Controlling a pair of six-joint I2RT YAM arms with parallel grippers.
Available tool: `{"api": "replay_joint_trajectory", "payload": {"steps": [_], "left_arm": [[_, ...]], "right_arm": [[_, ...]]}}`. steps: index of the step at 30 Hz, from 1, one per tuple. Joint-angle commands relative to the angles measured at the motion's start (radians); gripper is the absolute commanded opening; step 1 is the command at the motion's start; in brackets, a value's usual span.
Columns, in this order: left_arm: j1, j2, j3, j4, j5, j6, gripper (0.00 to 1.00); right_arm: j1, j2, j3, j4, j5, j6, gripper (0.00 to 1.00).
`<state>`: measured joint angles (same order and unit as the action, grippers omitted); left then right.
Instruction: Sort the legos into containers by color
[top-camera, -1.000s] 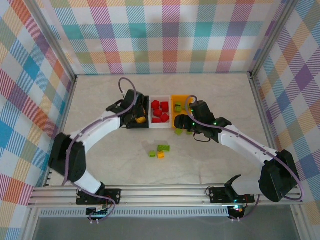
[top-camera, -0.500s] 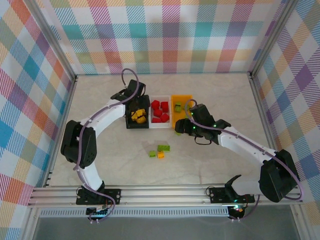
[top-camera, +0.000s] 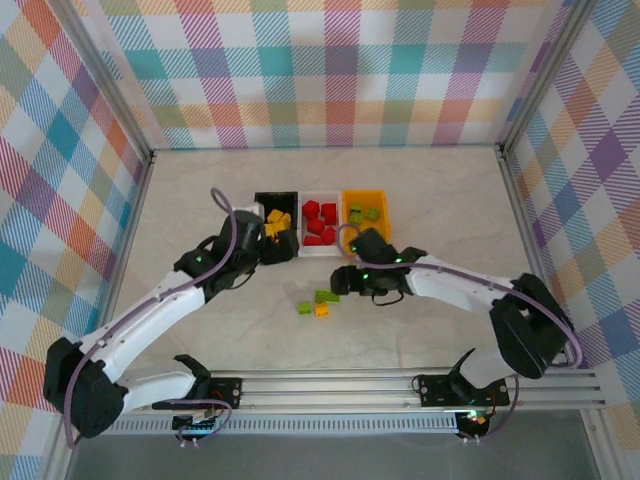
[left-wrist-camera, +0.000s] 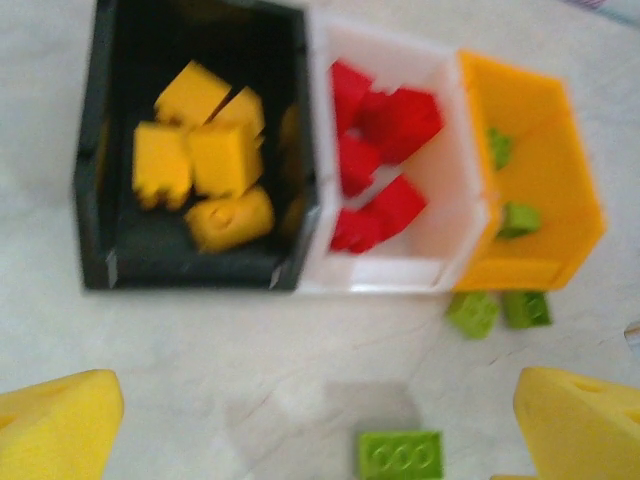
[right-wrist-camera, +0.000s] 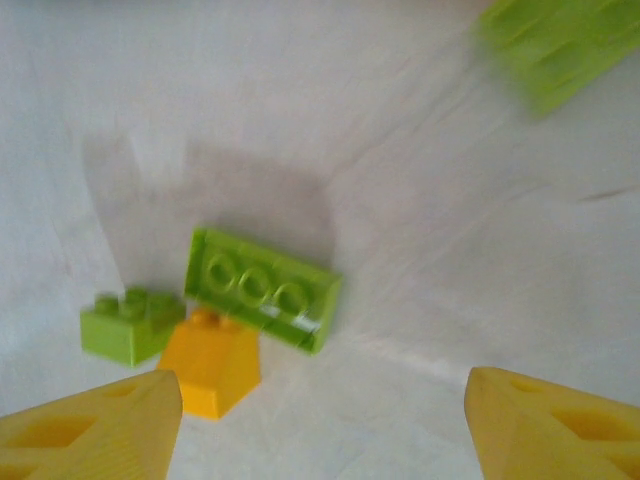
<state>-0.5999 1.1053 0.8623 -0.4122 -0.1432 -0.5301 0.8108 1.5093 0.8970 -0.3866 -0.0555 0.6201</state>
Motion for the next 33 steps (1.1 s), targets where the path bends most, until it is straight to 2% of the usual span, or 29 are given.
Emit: {"api": "replay_joint_trajectory", "payload": {"steps": [1, 7, 12, 23, 33], "left_arm": [[0.0, -0.097, -0.087, -0.045, -0.015, -0.058, 1.0], [0.0, -0.209, -0.166, -0.116, -0.054, -0.072, 1.0], [0.0, -0.264, -0.214, -0.13, -0.072, -0.088, 1.0], [0.001, -0.256, -0.223, -0.139, -0.099, -0.089, 1.0], [0.0, -0.238, -0.238, -0.119, -0.099, -0.098, 1.0]], "right_arm": [[0.085, 0.064, 0.067, -0.027, -0.041, -0.036, 0.75], [0.177, 0.145, 0.112, -0.056, 0.022, -0.015, 0.76], [0.191, 0.181, 0.14, -0.091, 0.055, -0.014, 0.74], [0.205, 0.259, 0.191, -0.082, 0.078, -0.028, 0.66], [0.21, 0.275, 0.205, -0.075, 0.06, -0.03, 0.45]]}}
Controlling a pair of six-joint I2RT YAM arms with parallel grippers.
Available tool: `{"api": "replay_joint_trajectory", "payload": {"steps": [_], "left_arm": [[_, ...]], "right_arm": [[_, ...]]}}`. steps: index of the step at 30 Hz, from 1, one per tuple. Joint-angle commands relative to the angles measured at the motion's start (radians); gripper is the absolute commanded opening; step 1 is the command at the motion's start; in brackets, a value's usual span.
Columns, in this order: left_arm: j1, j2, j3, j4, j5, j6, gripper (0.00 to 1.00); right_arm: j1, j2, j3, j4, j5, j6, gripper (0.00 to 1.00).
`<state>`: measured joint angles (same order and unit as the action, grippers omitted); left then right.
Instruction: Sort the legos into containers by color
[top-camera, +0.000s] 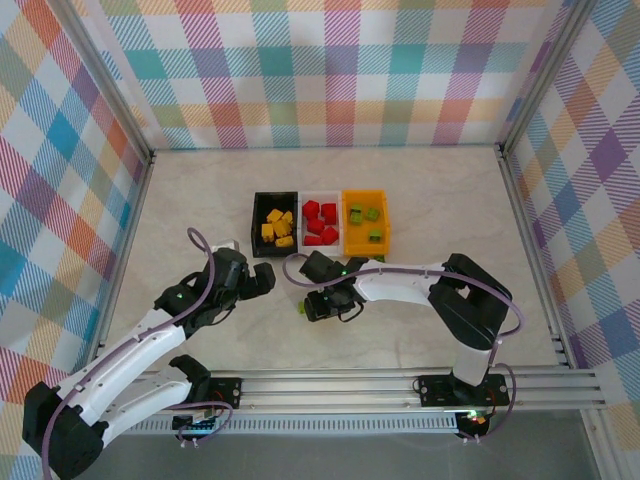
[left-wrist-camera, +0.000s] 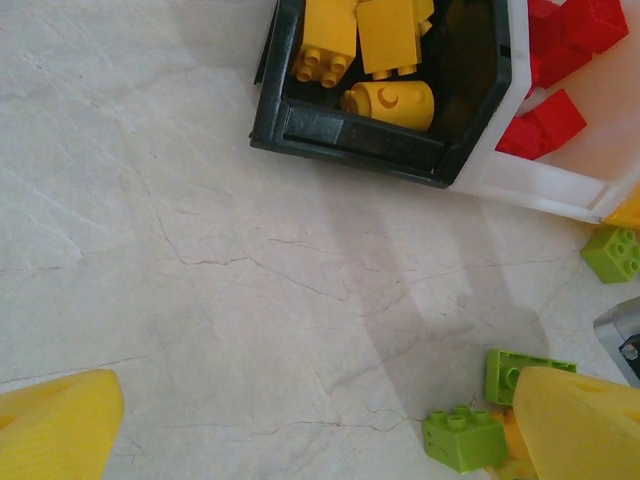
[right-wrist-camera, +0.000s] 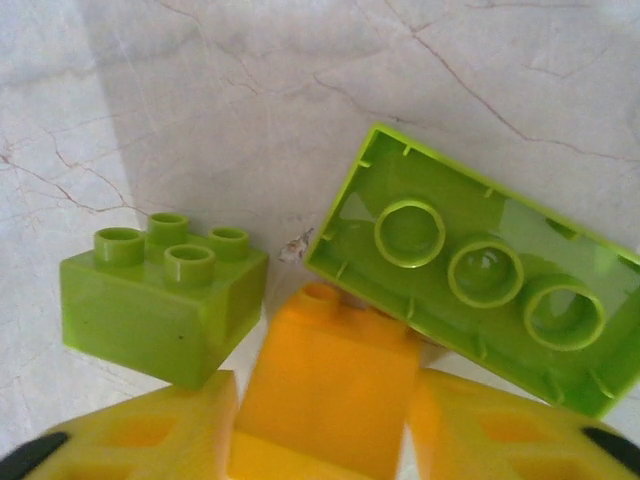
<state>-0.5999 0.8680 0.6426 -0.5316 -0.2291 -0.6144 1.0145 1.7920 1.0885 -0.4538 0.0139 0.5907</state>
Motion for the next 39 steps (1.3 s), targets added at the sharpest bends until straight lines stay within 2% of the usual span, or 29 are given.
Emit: {"api": "replay_joint_trajectory", "payload": {"steps": [1, 8, 13, 16, 23, 27, 31, 35, 39], "left_arm": [[0.001, -0.002, -0.018, -0.001, -0.012, -0.014, 1.0], [0.0, -0.031, -0.018, -0.012, -0.028, -0.016, 1.0], [0.0, -0.092, -0.041, -0.021, -0.047, -0.021, 1.0], [0.0, -0.109, -0.057, -0.022, -0.031, -0.025, 1.0], [0.0, -0.11, -0.078, -0.032, -0.003, -0.026, 1.0], [0.0, -0.109, -0.083, -0.028, 0.014, -0.03, 1.0], [0.0, -0.1, -0.087, -0.025, 0.034, -0.024, 1.0], [0.0, -0.077, -0.09, -0.016, 0.06, -0.016, 1.0], [0.0, -0.061, -0.095, 0.014, 0.093, -0.014, 1.0]], "right_arm": [[0.008, -0.019, 0.007, -0.007, -0.007, 0.001, 0.44], [0.006, -0.14, -0.003, -0.05, 0.043, -0.014, 0.36], [-0.038, -0.129, 0.137, -0.065, 0.053, -0.077, 0.35], [-0.091, -0.046, 0.279, -0.047, 0.031, -0.109, 0.35], [-0.169, 0.255, 0.694, -0.073, 0.016, -0.167, 0.36], [-0.201, 0.381, 0.829, -0.042, 0.037, -0.169, 0.36], [-0.216, 0.451, 0.904, 0.049, 0.027, -0.179, 0.41], [-0.226, 0.488, 0.972, 0.087, 0.0, -0.196, 0.6], [-0.232, 0.439, 0.931, 0.125, -0.012, -0.195, 0.68]]}}
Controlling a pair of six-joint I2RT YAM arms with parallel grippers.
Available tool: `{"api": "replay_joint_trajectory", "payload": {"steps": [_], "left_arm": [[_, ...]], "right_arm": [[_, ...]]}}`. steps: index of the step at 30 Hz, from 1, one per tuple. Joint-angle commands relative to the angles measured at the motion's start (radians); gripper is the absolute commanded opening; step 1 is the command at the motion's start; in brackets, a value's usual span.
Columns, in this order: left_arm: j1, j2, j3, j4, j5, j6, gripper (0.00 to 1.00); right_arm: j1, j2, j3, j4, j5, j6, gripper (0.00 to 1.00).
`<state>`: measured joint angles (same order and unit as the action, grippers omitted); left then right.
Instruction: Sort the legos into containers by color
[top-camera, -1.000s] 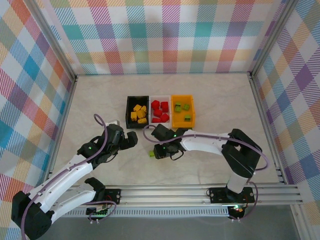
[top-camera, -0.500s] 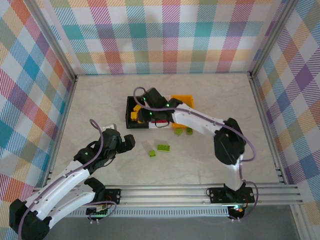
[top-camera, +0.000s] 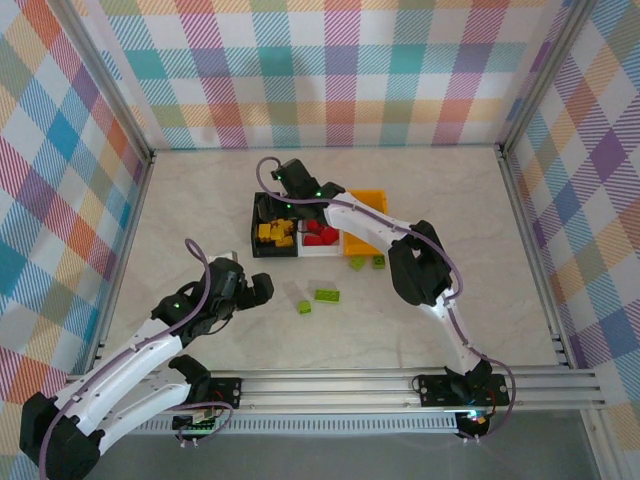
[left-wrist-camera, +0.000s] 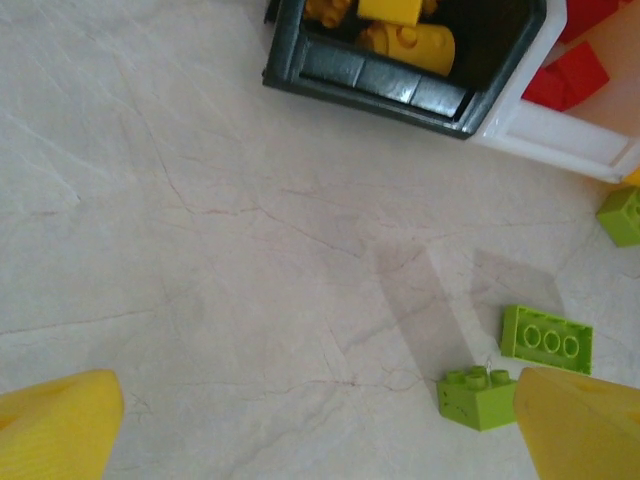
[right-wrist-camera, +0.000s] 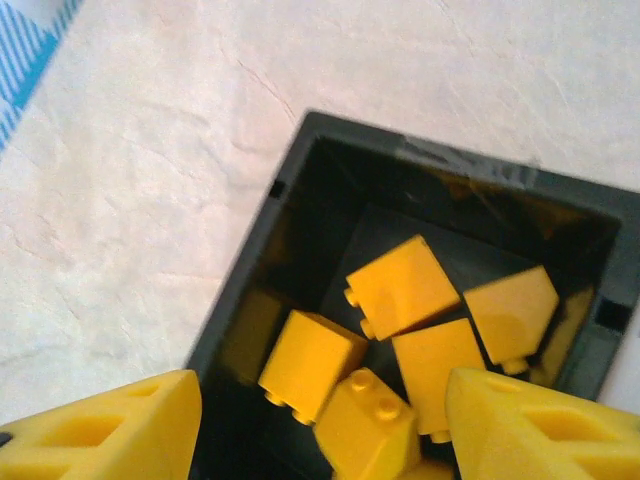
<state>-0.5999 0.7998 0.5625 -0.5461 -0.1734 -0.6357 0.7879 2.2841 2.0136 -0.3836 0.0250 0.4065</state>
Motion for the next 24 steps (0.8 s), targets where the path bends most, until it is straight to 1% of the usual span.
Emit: {"api": "replay_joint_trajectory", "payload": {"steps": [1, 3, 7, 11, 15, 19, 21, 24], "left_arm": [[0.0, 0.013, -0.012, 0.04, 0.054, 0.014, 1.0], [-0.001, 0.03, -0.002, 0.059, 0.08, 0.021, 1.0], [-0.031, 0.105, 0.021, 0.121, 0.117, 0.037, 0.99], [-0.112, 0.257, 0.056, 0.19, 0.112, 0.051, 0.91], [-0.212, 0.429, 0.123, 0.223, 0.065, 0.088, 0.88], [-0.264, 0.56, 0.175, 0.243, 0.044, 0.115, 0.83], [-0.277, 0.603, 0.194, 0.254, 0.049, 0.13, 0.8], [-0.294, 0.653, 0.216, 0.255, 0.051, 0.144, 0.71]], "right_arm": [[-0.006, -0.084, -0.026, 0.066, -0.017, -0.012, 0.69], [-0.006, -0.159, -0.116, 0.094, 0.002, -0.009, 0.71], [-0.006, -0.353, -0.369, 0.164, 0.031, 0.006, 0.73], [-0.007, -0.521, -0.591, 0.165, 0.044, 0.032, 0.73], [-0.007, -0.674, -0.807, 0.17, 0.047, 0.077, 0.73], [-0.008, -0.795, -0.963, 0.177, 0.05, 0.104, 0.73], [-0.007, -0.842, -1.006, 0.168, 0.059, 0.109, 0.73], [-0.008, -0.897, -1.055, 0.153, 0.077, 0.11, 0.74]]}}
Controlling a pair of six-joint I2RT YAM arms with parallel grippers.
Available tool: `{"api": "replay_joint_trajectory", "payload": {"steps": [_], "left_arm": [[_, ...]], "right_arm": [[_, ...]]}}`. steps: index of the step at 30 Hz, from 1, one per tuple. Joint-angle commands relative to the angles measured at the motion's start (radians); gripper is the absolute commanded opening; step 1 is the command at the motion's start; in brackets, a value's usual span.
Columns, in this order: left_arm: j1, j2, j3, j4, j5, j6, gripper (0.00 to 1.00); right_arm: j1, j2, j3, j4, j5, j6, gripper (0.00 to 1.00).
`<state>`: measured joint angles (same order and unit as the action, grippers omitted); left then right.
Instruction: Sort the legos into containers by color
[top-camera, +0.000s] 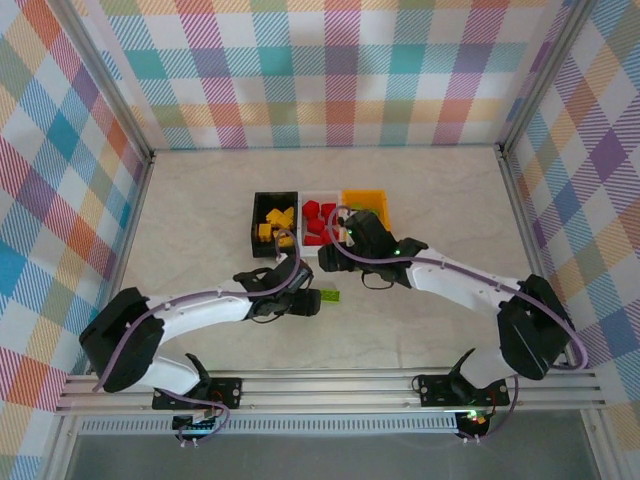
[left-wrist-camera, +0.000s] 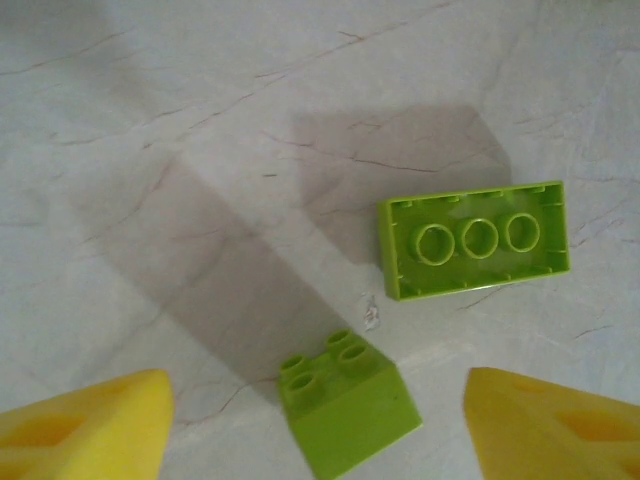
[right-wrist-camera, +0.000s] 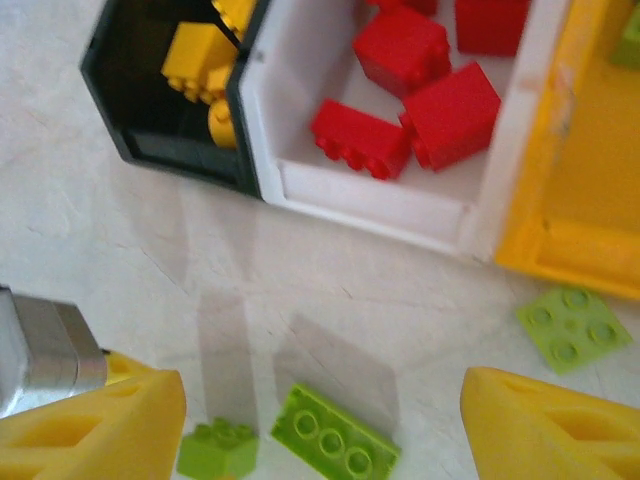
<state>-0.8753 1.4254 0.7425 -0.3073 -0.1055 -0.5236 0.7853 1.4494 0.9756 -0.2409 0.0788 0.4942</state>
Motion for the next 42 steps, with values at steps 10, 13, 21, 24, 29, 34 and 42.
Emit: {"api": "replay_joint_trajectory", "payload": {"steps": [10, 13, 21, 24, 29, 34, 42], "left_arm": [[-0.027, 0.122, 0.022, -0.002, -0.051, 0.022, 0.5], [-0.027, 0.117, 0.02, 0.002, -0.053, 0.015, 0.4], [-0.025, -0.002, 0.048, -0.056, -0.076, 0.016, 0.31], [-0.021, 0.0, 0.162, -0.094, -0.088, 0.062, 0.31], [0.035, 0.133, 0.426, -0.097, -0.064, 0.148, 0.31], [0.088, 0.373, 0.725, -0.101, 0.005, 0.198, 0.3], [0.126, 0.711, 1.135, -0.239, 0.018, 0.235, 0.35]], "right_arm": [[-0.006, -0.15, -0.092, 0.005, 0.065, 0.043, 0.74], [-0.006, -0.158, -0.097, 0.008, 0.07, 0.048, 0.74], [-0.009, -0.2, -0.132, -0.011, 0.12, 0.09, 0.74], [-0.009, -0.234, -0.173, -0.03, 0.154, 0.125, 0.74], [-0.009, -0.297, -0.265, -0.067, 0.19, 0.192, 0.74], [-0.009, -0.341, -0.333, -0.107, 0.179, 0.23, 0.74], [-0.009, -0.395, -0.381, -0.151, 0.171, 0.249, 0.75]]}}
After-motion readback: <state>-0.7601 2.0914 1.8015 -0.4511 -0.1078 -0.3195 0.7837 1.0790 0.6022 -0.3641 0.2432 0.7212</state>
